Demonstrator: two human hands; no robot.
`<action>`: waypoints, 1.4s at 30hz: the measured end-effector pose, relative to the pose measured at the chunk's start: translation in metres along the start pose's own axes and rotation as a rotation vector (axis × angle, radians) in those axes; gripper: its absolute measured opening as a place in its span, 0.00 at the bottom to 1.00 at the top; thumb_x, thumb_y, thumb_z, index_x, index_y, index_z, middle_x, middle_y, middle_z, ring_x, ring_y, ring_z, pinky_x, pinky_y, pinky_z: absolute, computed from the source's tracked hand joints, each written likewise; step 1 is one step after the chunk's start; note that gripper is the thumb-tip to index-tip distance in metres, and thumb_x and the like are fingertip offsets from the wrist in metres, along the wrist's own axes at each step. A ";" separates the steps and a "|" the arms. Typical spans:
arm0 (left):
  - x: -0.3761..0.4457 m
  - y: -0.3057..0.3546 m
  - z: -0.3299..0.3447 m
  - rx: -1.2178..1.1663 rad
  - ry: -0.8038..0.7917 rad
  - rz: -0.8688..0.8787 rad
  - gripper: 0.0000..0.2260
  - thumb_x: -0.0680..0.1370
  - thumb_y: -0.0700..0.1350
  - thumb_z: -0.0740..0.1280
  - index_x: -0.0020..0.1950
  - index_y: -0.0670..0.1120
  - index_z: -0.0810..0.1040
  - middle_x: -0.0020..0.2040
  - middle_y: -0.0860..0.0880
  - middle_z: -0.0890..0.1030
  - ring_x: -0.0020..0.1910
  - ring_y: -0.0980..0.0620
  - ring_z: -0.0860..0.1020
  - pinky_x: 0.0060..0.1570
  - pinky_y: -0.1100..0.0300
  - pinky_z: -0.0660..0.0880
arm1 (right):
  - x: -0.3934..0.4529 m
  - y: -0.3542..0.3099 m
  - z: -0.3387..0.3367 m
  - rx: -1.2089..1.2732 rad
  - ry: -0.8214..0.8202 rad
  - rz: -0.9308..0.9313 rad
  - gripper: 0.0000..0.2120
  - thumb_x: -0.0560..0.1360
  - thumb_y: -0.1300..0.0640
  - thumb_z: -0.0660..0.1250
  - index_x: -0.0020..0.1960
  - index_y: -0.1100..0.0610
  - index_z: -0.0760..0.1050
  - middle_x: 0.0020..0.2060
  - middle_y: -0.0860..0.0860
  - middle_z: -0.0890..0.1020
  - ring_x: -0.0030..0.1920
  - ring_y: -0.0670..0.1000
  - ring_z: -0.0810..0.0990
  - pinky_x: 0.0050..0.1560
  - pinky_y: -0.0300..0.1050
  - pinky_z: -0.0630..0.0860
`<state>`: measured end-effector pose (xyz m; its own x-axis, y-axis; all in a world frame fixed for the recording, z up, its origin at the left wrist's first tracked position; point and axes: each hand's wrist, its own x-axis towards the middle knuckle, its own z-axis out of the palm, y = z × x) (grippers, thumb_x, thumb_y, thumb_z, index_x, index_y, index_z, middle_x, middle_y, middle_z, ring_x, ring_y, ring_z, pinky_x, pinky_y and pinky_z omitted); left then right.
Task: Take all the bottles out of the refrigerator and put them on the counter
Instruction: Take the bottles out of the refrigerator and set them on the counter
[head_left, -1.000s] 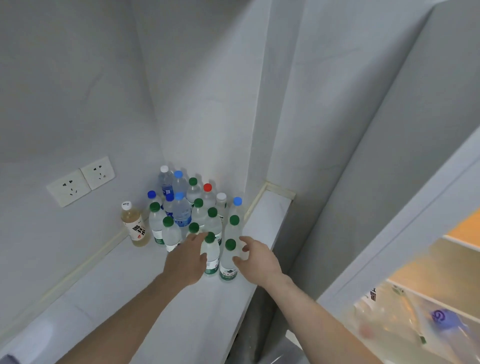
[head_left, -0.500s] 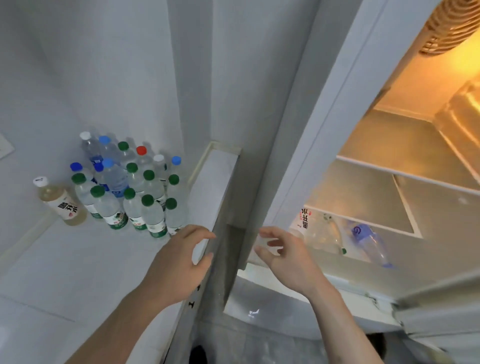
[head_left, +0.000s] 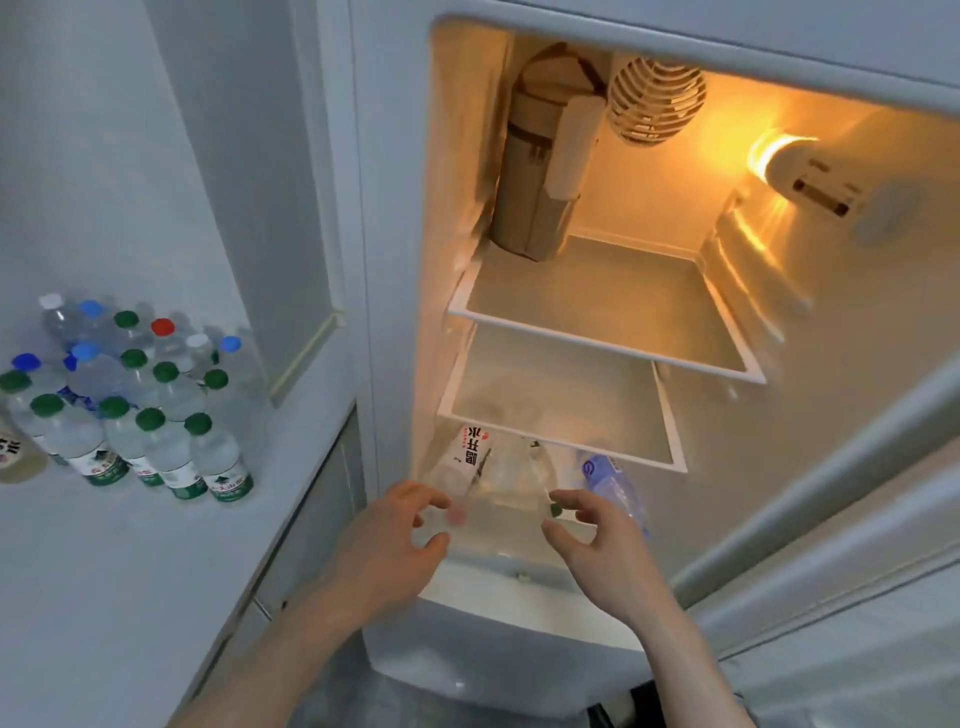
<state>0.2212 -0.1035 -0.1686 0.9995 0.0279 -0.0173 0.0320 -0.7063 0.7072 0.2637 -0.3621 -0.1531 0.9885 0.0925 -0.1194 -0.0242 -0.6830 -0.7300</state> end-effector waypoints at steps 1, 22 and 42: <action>0.001 0.007 0.008 0.014 -0.003 -0.031 0.11 0.78 0.52 0.69 0.59 0.62 0.75 0.55 0.67 0.69 0.51 0.63 0.75 0.49 0.65 0.75 | 0.000 0.008 -0.009 0.003 -0.006 -0.002 0.13 0.75 0.46 0.72 0.59 0.41 0.79 0.55 0.32 0.79 0.57 0.35 0.75 0.59 0.40 0.73; 0.141 0.050 0.100 0.377 -0.359 -0.226 0.20 0.76 0.51 0.66 0.67 0.51 0.77 0.65 0.51 0.78 0.63 0.48 0.77 0.61 0.53 0.76 | 0.062 0.085 -0.018 -0.096 -0.100 0.146 0.19 0.77 0.41 0.68 0.65 0.46 0.77 0.60 0.43 0.80 0.52 0.45 0.78 0.52 0.41 0.73; 0.179 0.074 0.101 0.915 -0.803 -0.187 0.17 0.83 0.41 0.63 0.71 0.40 0.75 0.71 0.42 0.75 0.71 0.44 0.74 0.67 0.54 0.71 | 0.151 0.097 0.004 -0.269 -0.395 0.328 0.19 0.80 0.56 0.61 0.70 0.57 0.74 0.66 0.55 0.78 0.65 0.58 0.76 0.65 0.52 0.76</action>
<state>0.4031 -0.2217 -0.1908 0.6901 -0.0327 -0.7230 -0.1546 -0.9826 -0.1031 0.4104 -0.4114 -0.2444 0.8036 0.0729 -0.5907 -0.2306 -0.8768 -0.4220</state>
